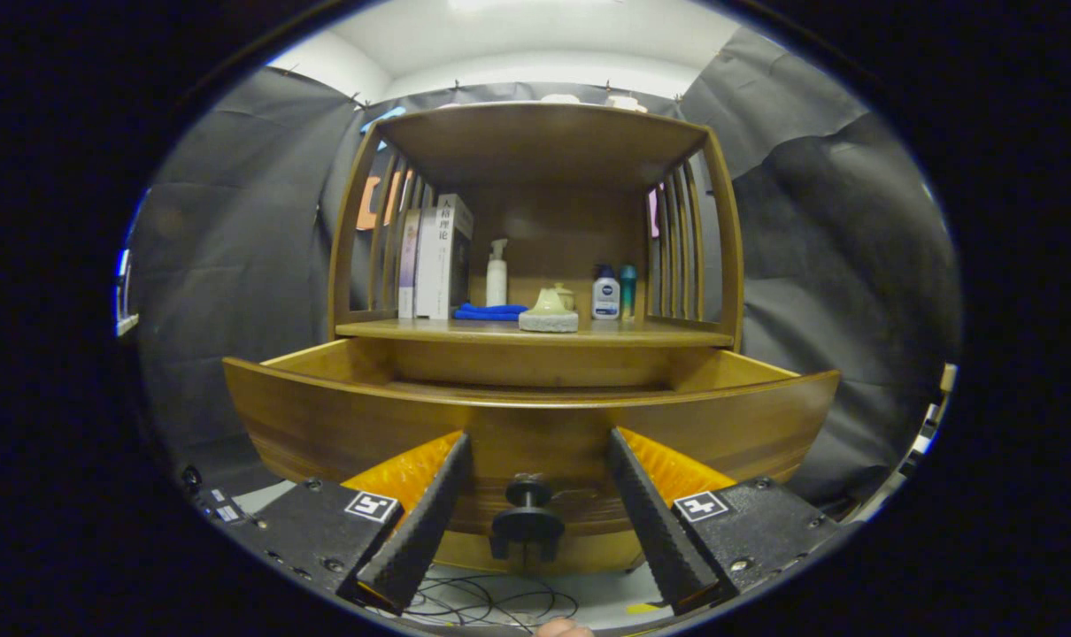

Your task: Pull open the drawer, take out the items inside it, and place them on the countertop above the cabinet.

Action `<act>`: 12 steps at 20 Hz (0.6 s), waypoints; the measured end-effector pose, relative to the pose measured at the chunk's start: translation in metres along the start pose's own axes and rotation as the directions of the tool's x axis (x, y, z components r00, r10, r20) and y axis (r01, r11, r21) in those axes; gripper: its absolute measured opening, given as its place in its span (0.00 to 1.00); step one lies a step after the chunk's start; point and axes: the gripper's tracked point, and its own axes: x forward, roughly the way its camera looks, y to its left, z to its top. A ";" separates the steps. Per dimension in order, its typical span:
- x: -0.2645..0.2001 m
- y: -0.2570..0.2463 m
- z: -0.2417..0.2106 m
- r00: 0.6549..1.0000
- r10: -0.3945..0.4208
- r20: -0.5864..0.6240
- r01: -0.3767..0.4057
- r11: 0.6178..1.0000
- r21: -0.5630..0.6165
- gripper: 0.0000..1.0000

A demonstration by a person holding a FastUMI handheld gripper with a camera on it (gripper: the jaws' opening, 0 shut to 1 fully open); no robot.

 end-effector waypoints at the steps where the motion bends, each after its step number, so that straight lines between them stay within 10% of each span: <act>1: 0.006 0.001 0.001 1.000 0.001 -0.004 -0.001 1.000 0.005 0.98; 12: 0.044 0.003 0.013 1.000 -0.004 -0.018 0.005 1.000 0.025 0.98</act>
